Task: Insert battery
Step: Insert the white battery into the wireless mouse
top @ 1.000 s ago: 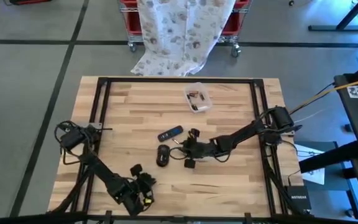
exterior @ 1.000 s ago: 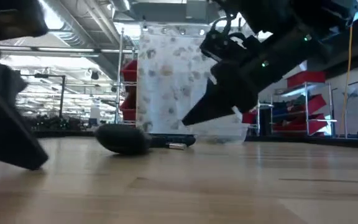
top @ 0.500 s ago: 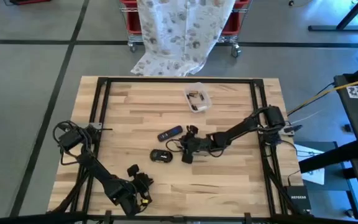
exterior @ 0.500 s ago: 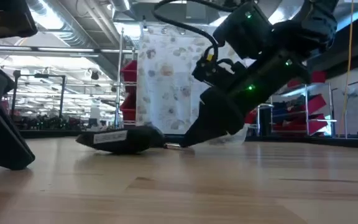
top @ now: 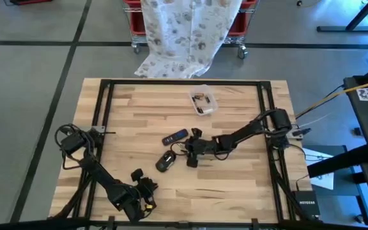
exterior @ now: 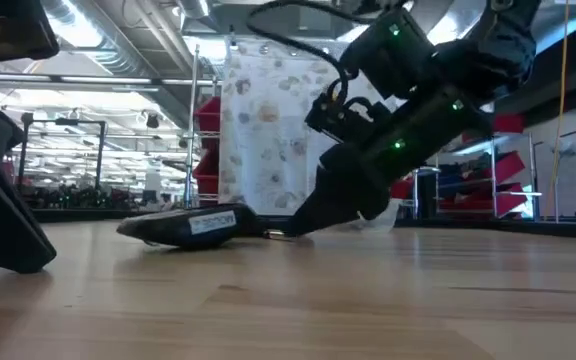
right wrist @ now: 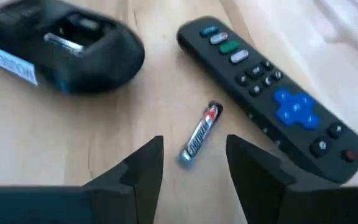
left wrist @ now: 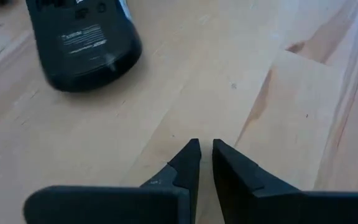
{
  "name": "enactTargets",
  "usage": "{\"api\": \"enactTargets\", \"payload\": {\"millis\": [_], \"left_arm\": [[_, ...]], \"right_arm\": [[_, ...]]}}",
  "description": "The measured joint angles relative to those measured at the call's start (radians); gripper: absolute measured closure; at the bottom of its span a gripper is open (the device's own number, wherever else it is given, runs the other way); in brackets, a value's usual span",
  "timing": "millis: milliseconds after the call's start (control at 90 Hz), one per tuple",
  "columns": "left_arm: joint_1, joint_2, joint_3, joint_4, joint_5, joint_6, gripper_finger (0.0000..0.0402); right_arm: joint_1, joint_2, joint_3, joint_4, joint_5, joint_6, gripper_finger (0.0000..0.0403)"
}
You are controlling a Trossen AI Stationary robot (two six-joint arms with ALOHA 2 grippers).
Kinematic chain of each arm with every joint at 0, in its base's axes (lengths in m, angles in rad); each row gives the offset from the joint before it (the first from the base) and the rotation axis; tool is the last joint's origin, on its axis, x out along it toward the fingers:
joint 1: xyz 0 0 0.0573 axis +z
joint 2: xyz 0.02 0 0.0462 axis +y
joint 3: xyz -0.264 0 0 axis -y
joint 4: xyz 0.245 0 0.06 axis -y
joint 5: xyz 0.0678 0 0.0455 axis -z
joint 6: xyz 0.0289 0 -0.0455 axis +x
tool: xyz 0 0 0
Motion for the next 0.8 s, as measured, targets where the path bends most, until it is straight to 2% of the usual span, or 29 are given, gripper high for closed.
{"api": "enactTargets", "payload": {"millis": [133, 222, 478, 800], "left_arm": [[0.000, 0.000, 0.000, -0.002, -0.002, 0.001, 0.0375], [0.000, 0.000, 0.000, -0.002, -0.003, 0.001, 0.0375], [0.000, 0.000, 0.000, -0.002, -0.004, 0.003, 0.0375], [0.000, 0.000, 0.000, -0.002, -0.004, 0.003, 0.0375]], "right_arm": [[0.003, 0.040, 0.006, 0.044, 0.018, 0.002, 0.0247], [0.004, 0.060, 0.015, 0.056, 0.037, 0.008, 0.0264], [0.005, 0.065, 0.017, 0.038, 0.044, -0.024, 0.0387], [0.002, 0.015, 0.018, -0.086, -0.014, -0.130, 0.0397]]}}
